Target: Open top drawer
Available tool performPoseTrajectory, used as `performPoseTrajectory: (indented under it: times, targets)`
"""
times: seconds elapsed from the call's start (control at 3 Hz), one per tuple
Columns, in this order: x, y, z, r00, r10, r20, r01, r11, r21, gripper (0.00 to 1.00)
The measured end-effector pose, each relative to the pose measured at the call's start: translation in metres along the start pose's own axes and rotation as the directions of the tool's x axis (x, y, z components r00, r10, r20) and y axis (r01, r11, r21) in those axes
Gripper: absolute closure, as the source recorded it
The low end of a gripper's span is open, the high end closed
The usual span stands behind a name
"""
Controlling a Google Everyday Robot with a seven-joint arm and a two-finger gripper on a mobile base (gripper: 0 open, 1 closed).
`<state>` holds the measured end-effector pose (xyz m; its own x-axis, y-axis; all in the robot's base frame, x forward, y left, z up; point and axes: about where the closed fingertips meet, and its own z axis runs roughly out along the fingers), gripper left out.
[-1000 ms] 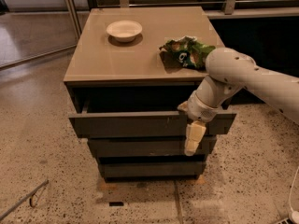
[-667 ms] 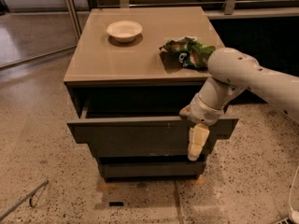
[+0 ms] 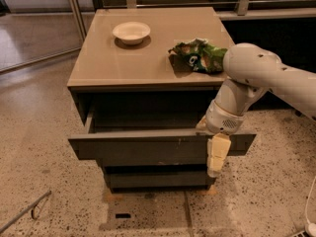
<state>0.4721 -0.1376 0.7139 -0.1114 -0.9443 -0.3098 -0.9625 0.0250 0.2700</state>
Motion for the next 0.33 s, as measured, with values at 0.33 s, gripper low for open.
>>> performPoseTrajectory:
  times: [0.33]
  targets:
    - [0.0, 0.0, 0.0, 1.0, 0.0, 0.0, 0.0, 1.0, 0.0, 0.0]
